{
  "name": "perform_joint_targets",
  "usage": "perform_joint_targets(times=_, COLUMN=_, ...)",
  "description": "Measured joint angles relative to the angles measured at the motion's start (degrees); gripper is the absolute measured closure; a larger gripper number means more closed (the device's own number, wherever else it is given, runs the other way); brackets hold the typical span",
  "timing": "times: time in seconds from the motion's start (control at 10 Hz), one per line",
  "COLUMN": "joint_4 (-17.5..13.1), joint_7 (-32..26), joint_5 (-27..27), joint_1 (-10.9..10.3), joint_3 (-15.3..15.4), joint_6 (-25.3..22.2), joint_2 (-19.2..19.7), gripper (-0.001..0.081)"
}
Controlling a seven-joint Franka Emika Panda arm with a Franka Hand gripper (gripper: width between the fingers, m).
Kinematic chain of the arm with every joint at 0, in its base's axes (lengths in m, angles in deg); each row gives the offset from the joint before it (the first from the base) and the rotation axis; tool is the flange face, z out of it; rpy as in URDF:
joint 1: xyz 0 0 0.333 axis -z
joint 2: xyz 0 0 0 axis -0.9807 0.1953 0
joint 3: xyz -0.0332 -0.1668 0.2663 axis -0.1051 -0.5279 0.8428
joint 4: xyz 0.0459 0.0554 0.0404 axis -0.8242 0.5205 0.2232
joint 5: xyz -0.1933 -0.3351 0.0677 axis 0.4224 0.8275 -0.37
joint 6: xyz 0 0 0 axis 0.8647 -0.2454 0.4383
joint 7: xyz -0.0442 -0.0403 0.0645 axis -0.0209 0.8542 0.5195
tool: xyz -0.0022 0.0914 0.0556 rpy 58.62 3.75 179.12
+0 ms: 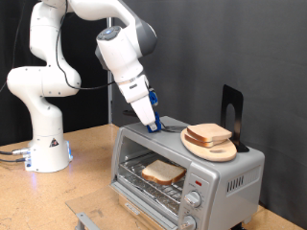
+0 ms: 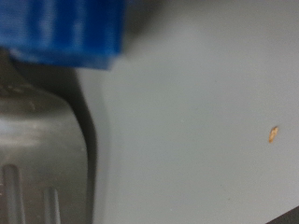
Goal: Make a piece of toast with the oven
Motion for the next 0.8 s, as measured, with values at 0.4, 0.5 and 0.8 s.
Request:
perform_joint_targets(times=0.4, joint_4=-0.08, joint_7=-0.56, joint_5=0.0, joint_1=-0.01, joint_3=-0.09, joint_6=0.44, joint_2=-0.2, gripper=0.0124)
perform_joint_targets(times=0.5, joint_4=0.02, joint_7=-2.03, joint_5=-0.28, joint_1=-0.19, joint_3=0.09, joint_6=2.79, joint_2=-0.39, gripper=0.0124)
perform_joint_targets(times=0.8, joint_4=0.29, joint_7=-4.08, joint_5=-1.05, joint_1=-0.68, joint_3=0.64, joint_6=7.19, joint_2=-0.9, gripper=0.0124)
